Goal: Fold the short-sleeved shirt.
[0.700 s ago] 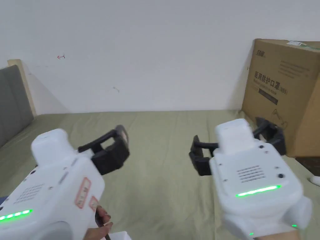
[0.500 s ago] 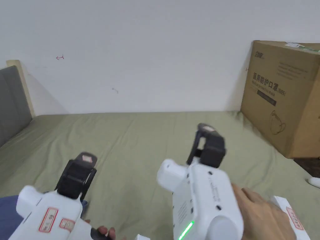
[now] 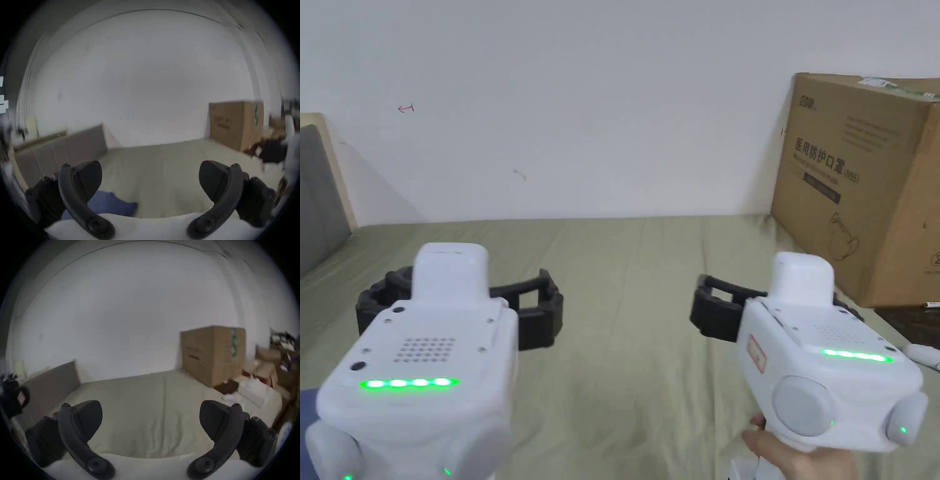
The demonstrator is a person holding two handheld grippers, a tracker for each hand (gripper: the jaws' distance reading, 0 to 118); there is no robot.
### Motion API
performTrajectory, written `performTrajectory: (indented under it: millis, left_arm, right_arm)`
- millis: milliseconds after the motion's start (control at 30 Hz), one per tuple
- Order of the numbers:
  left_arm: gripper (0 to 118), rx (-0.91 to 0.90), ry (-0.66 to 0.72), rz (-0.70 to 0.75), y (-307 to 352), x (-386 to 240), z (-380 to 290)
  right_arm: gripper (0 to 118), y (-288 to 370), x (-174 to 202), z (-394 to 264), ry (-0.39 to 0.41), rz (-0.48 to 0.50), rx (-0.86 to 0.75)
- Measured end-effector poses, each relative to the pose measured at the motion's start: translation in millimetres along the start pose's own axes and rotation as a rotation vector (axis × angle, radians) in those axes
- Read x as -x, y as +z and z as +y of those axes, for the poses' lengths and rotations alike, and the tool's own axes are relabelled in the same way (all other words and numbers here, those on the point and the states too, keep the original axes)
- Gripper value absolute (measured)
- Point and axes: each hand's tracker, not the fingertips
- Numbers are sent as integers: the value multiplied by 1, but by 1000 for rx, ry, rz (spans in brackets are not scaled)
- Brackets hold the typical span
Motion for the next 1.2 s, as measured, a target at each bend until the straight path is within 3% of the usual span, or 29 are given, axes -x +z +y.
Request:
performTrajectory:
  millis: [33,167,433,600,667,833,1033,1200]
  left_arm:
    - [118,-3,-3,-6,3,-3,-2]
    - [118,69,216,-103,1,10,-9]
    - [115,50,180,-58,2,16,-4]
    - [71,63,198,-83,4,16,-6]
    - [0,90,174,-59,1,12,-8]
    - [0,107,170,-77,4,10,-15]
    - [0,110,190,-91,-1,15,-11]
    - [0,105,209,-69,4,31,-5]
  right_arm:
    - [118,3,-3,-7,28,-43,6]
    - [118,19,3,-11,164,-10,-102]
    - [117,20,13,1,250,5,-117]
    - [80,30,5,-6,121,36,-122]
    - [11,27,6,-8,149,-50,-120]
    - [0,27,-2,-7,130,-2,-99]
    - [0,29,5,1,160,2,-102]
    - [0,29,24,6,175,77,-95]
